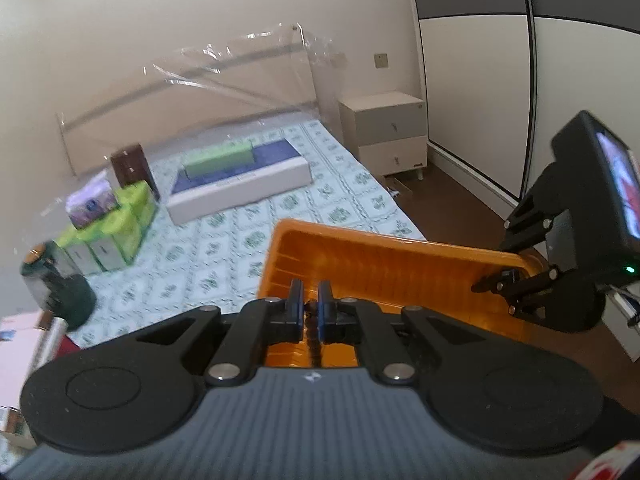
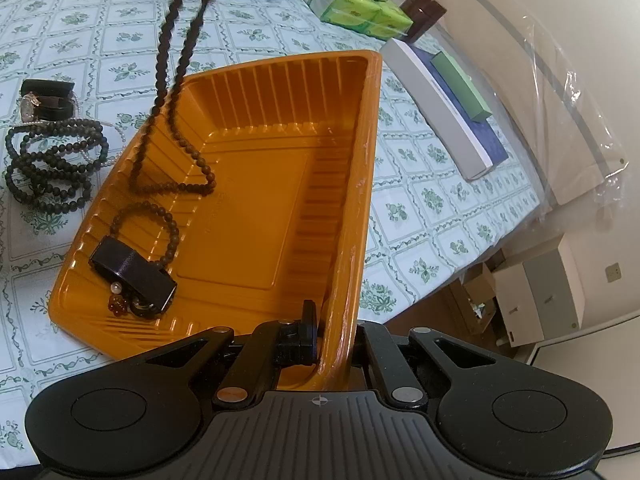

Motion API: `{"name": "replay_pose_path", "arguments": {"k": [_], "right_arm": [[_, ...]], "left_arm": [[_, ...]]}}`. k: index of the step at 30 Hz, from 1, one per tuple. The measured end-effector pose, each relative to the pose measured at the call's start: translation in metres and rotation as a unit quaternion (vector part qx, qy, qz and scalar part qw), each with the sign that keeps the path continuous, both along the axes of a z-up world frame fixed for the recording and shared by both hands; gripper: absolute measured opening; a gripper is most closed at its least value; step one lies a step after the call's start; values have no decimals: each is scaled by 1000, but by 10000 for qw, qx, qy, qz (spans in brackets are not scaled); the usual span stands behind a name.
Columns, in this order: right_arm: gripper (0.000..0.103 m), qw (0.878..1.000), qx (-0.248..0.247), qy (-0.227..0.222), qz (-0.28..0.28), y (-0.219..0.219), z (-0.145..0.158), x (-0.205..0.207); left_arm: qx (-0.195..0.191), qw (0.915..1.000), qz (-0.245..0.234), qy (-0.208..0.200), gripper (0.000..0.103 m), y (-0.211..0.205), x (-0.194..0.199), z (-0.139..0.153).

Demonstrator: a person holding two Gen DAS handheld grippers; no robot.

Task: Organize jewelry
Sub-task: 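Lift the brown bead strand over the tray and release it with the left gripper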

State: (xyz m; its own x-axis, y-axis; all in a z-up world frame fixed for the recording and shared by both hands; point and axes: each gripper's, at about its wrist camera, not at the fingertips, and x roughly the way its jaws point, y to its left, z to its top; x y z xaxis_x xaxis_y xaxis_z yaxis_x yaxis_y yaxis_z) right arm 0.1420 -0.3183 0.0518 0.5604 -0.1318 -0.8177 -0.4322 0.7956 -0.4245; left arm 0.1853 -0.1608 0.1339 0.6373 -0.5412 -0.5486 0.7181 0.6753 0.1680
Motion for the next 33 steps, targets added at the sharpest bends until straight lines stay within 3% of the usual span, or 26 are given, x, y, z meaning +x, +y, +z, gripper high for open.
{"name": "replay_pose_path", "arguments": {"k": [7, 23, 29, 33], "right_arm": [[3, 10000, 11, 6, -3, -1, 0, 0], [3, 10000, 10, 14, -2, -1, 0, 1], [3, 10000, 25, 27, -13, -1, 0, 1], [3, 10000, 33, 26, -20, -1, 0, 0]], "left_arm": [[-205, 9993, 53, 314, 6, -15, 23, -8], [56, 9972, 110, 744, 6, -27, 40, -33], [-81, 9974, 230, 680, 15, -19, 39, -25], [-166, 9974, 409, 577, 15, 1, 36, -18]]}}
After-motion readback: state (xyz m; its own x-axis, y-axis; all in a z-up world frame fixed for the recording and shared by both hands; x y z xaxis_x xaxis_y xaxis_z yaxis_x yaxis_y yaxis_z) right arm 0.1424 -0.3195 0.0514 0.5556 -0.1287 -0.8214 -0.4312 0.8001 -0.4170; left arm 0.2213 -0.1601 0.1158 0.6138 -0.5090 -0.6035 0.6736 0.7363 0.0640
